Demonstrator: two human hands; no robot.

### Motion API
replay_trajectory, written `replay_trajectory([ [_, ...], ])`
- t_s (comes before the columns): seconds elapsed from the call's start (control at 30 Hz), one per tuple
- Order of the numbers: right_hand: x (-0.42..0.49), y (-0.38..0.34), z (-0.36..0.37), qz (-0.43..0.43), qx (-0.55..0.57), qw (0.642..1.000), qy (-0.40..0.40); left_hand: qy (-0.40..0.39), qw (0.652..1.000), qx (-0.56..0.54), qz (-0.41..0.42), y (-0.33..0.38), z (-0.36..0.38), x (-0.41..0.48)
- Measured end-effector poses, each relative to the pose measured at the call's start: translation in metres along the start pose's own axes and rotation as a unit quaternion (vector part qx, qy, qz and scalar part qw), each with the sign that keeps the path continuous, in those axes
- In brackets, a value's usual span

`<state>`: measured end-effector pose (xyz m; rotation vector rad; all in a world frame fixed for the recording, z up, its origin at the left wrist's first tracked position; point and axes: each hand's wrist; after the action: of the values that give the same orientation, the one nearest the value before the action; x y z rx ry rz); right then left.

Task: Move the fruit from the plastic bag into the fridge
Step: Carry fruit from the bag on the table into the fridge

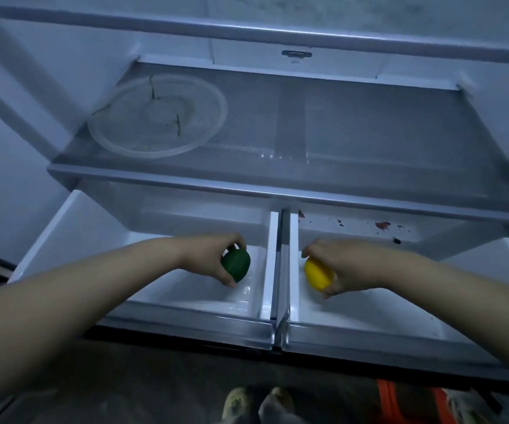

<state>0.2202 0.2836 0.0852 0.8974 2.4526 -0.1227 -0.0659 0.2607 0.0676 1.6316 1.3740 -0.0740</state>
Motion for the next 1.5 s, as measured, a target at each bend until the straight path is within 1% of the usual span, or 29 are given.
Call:
replay_trajectory([
  [0.07,0.010,0.002,0.009,-0.011,-0.004,1.000,-0.003,-0.009,1.000,0.024,-0.004,-0.004,0.002,0.008],
  [0.17,0.020,0.005,0.019,-0.004,0.012,1.000,0.006,-0.012,0.998,0.062,0.003,-0.011,0.006,0.016],
  [0.33,0.025,0.004,0.034,0.012,0.053,0.998,0.017,-0.010,0.998,0.059,0.011,-0.027,0.013,0.023],
  [0.57,0.027,0.004,0.040,0.025,0.086,0.996,-0.007,-0.002,0.998,0.063,0.023,-0.037,0.015,0.031],
  [0.83,0.027,0.006,0.040,0.041,0.126,0.990,-0.039,-0.014,0.998,0.060,0.030,-0.038,0.016,0.033],
  [0.93,0.027,0.009,0.038,0.035,0.126,0.989,-0.071,-0.032,0.998,0.053,0.020,-0.037,0.013,0.033],
  [1.03,0.022,0.013,0.033,0.031,0.119,0.985,-0.122,-0.059,0.998,0.035,-0.015,-0.031,0.010,0.029],
  [1.1,0.017,0.015,0.026,0.035,0.120,0.982,-0.142,-0.061,0.997,0.008,-0.038,-0.026,0.007,0.025],
  [1.17,0.011,0.016,0.015,0.049,0.128,0.980,-0.143,-0.046,0.998,-0.006,-0.036,-0.021,0.004,0.021],
  [1.27,-0.004,0.013,-0.008,0.080,0.151,0.979,-0.110,-0.005,1.000,-0.002,-0.004,-0.011,-0.003,0.012],
  [1.4,-0.035,-0.003,-0.036,0.132,0.159,0.978,-0.034,0.032,0.998,0.026,0.044,0.012,-0.016,-0.008],
  [1.5,-0.059,-0.019,-0.056,0.147,0.150,0.977,0.031,0.083,0.993,0.047,0.075,0.030,-0.021,-0.035],
])
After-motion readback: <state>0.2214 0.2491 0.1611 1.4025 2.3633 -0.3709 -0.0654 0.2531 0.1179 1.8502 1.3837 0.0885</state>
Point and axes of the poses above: each hand's wrist, its own x-axis towards the middle knuckle, its own z-axis out of the palm, y = z × x, and after that the axes turned 15 degrees about -x, right-handed
